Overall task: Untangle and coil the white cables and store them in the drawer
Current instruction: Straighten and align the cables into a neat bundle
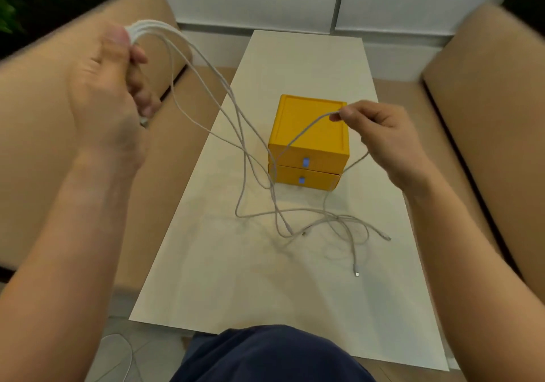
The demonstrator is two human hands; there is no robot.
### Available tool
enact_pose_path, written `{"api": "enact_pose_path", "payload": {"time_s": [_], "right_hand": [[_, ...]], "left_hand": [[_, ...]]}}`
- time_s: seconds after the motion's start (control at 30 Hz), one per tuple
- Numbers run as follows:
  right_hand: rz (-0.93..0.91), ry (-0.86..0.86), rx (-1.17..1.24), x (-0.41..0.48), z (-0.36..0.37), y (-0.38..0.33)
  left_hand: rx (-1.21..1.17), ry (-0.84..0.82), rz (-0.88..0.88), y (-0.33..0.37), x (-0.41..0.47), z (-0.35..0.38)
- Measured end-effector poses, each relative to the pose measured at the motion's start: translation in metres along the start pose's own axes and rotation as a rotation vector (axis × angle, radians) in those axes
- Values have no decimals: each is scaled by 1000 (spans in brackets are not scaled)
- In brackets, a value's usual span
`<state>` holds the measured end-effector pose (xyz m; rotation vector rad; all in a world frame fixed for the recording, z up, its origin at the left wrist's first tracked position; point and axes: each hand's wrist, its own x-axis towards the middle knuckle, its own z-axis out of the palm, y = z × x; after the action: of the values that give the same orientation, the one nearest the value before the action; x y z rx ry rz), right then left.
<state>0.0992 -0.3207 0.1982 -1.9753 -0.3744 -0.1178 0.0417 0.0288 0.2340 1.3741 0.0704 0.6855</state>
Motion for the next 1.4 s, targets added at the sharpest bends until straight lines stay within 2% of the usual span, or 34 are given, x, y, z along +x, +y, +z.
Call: {"api": "enact_pose_path", "payload": {"time_s": [0.07, 0.13, 0.2, 0.23, 0.33, 0.43, 0.47, 0.53, 0.6, 0.73, 0.8, 0.9, 0.97, 1.03, 1.1, 1.2, 1.3, 1.4], "right_hand": [[-230, 90, -195, 1, 2, -16], [-451, 279, -307, -1, 6, -26], [-593, 485, -334, -1, 8, -30], [-620, 504, -352, 0, 8, -28], [-527, 270, -489, 5, 10, -12], [-415, 321, -422, 5, 12, 12], [-367, 277, -436, 4, 13, 19], [-295, 153, -538, 0, 19, 39], [-247, 114, -652, -4, 25, 58], [-50, -56, -1012, -17, 39, 81], [-12, -129, -1073, -23, 47, 85], [-144, -227, -899, -30, 65, 82], [-161, -373, -724, -33, 76, 78], [-73, -526, -582, -35, 84, 76], [90, -673, -481, -42, 92, 81], [298, -926, -506, -65, 114, 95], [300, -910, -599, -80, 130, 111], [380, -807, -533, -78, 128, 110]], "left_hand": [[5, -22, 18, 6, -16, 15], [-10, -24, 2, 9, -26, 23], [-4, -31, -39, 7, -24, 22], [-13, -39, -60, 7, -25, 23], [-35, -67, -77, 3, -29, 22], [-19, -95, -86, 2, -31, 24], [-19, -93, -90, 2, -31, 24], [-29, -97, -91, 2, -31, 25], [-33, -105, -93, 2, -31, 26], [-20, -116, -103, 0, -32, 26], [-16, -127, -103, -2, -32, 26], [-12, -130, -108, -2, -32, 25], [-14, -127, -111, -1, -33, 26], [-12, -129, -113, -2, -35, 28], [-8, -140, -114, -3, -37, 30], [0, -172, -115, -5, -41, 31], [7, -187, -116, -8, -47, 32], [10, -178, -128, -10, -52, 33]]}}
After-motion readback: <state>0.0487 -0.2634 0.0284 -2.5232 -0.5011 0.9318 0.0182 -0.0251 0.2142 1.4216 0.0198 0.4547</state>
